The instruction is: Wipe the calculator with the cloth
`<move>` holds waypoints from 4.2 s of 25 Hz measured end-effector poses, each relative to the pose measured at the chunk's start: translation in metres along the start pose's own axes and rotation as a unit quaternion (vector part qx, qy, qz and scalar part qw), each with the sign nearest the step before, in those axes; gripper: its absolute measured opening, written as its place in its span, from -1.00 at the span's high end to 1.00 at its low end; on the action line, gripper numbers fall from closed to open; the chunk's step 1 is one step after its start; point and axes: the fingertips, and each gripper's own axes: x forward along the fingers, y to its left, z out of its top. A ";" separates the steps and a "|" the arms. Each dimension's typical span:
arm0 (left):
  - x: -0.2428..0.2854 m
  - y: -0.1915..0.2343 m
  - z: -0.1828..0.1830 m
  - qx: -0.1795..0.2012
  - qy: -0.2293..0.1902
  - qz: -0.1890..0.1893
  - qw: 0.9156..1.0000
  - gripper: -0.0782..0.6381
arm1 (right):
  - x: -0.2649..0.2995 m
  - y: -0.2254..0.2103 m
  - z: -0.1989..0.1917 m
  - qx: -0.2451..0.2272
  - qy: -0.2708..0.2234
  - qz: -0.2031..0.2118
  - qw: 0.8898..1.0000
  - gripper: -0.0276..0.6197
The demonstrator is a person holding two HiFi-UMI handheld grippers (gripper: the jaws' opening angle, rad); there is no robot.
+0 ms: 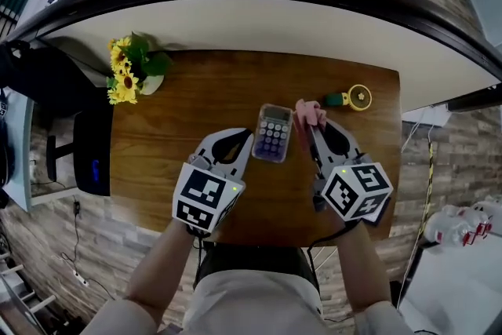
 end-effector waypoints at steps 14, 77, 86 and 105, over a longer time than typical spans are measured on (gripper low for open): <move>0.087 0.011 -0.111 -0.051 0.075 -0.063 0.994 0.77 | 0.072 -0.050 -0.097 0.031 0.059 -0.027 0.997 0.79; 0.086 0.007 -0.152 -0.099 0.075 -0.032 0.992 0.77 | 0.060 0.008 -0.181 -0.078 0.176 0.023 0.981 0.78; 0.089 0.014 -0.157 -0.107 0.081 -0.021 0.991 0.77 | 0.012 0.045 -0.233 -0.127 0.287 0.107 0.943 0.78; 0.084 0.001 -0.154 -0.140 0.062 -0.072 0.986 0.77 | 0.105 -0.046 -0.130 -0.042 0.138 -0.044 0.989 0.77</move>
